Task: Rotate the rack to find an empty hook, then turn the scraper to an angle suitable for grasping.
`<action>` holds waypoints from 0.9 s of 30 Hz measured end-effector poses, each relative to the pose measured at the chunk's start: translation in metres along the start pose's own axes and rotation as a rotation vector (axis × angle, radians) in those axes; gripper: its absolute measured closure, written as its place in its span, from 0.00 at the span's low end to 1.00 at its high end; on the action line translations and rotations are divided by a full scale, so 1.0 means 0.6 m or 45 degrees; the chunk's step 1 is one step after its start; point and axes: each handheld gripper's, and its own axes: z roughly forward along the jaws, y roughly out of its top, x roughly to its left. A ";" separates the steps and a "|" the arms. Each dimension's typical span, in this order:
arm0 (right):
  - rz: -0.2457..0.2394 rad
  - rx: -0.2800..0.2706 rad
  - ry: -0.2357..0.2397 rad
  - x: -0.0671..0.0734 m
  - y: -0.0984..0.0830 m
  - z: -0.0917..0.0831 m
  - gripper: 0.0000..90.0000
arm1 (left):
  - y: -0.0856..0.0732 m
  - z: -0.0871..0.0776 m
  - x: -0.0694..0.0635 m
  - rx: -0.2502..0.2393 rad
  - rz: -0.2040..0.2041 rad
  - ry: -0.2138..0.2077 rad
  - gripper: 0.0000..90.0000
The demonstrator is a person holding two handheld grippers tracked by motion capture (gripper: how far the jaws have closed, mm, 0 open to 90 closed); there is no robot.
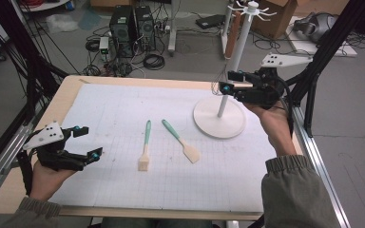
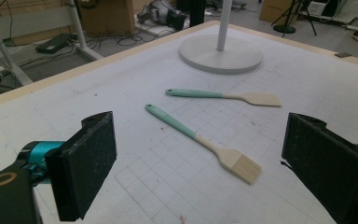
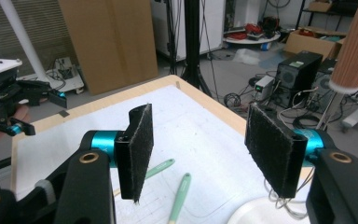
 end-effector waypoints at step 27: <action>0.037 0.029 0.028 0.017 -0.068 0.012 0.44 | -0.006 0.008 -0.005 0.023 -0.001 -0.013 0.12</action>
